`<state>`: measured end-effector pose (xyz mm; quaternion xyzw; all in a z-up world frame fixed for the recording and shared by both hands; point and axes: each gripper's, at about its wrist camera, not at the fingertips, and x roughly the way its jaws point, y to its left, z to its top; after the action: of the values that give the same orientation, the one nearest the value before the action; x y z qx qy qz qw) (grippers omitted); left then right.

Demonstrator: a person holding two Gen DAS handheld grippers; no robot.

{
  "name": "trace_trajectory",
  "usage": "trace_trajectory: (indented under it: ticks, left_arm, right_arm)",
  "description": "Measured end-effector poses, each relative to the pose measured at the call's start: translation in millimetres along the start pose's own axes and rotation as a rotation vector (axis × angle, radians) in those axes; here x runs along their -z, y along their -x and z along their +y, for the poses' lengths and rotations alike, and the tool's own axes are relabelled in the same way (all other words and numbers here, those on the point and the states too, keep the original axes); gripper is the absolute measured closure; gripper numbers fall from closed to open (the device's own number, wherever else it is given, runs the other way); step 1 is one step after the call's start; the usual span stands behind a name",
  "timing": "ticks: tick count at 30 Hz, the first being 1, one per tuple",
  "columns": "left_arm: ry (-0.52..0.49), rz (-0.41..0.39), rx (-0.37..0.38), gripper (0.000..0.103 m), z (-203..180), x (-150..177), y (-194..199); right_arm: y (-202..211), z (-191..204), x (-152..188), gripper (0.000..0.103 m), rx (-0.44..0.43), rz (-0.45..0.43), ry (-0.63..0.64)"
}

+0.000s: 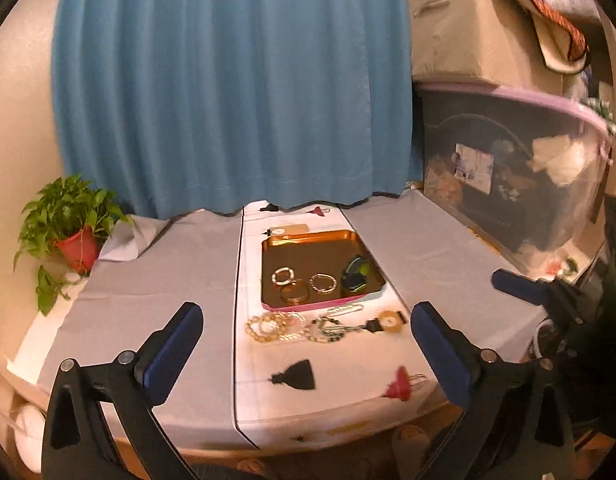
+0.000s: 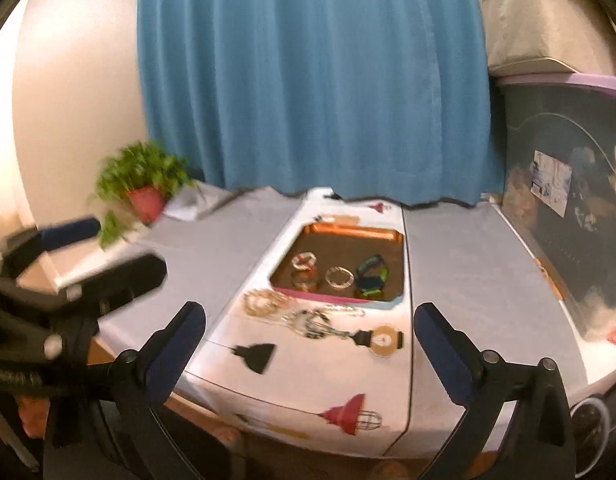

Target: Organize jewelry

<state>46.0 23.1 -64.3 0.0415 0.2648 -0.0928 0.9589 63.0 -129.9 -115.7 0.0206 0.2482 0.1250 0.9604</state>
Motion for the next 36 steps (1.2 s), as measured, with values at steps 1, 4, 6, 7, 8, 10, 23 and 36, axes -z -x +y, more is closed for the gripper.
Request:
trace_trajectory:
  ticks: [1, 4, 6, 7, 8, 10, 23, 36]
  left_arm:
    - [0.025, 0.002, 0.005, 0.000, 0, 0, 7]
    - [0.035, -0.016, 0.042, 0.000, -2, 4, 21]
    - [0.020, -0.031, 0.053, 0.000, -7, 7, 31]
    - [0.018, -0.036, 0.045, 0.000, -9, 8, 34]
    - [0.018, -0.039, 0.043, 0.000, -10, 9, 35]
    - [0.023, -0.051, 0.046, 0.000, -14, 11, 38]
    - [0.095, 0.001, 0.134, 0.000, 3, 22, -14]
    - [0.186, 0.250, 0.177, 0.000, 38, 73, -137]
  right_arm:
    - [9, 0, -1, 0.000, -0.017, -0.013, -0.012]
    - [28, 4, -1, 0.000, -0.030, -0.057, -0.004]
    - [40, 11, -1, 0.000, -0.019, -0.070, 0.029]
    - [44, 14, -1, 0.000, -0.017, -0.069, 0.047]
    - [50, 19, 0, 0.000, 0.006, -0.077, 0.073]
    - [61, 26, 2, 0.000, 0.086, -0.121, 0.110]
    - [23, -2, 11, 0.001, 0.015, -0.020, -0.022]
    - [-88, -18, 52, 0.030, -0.089, 0.109, 0.047]
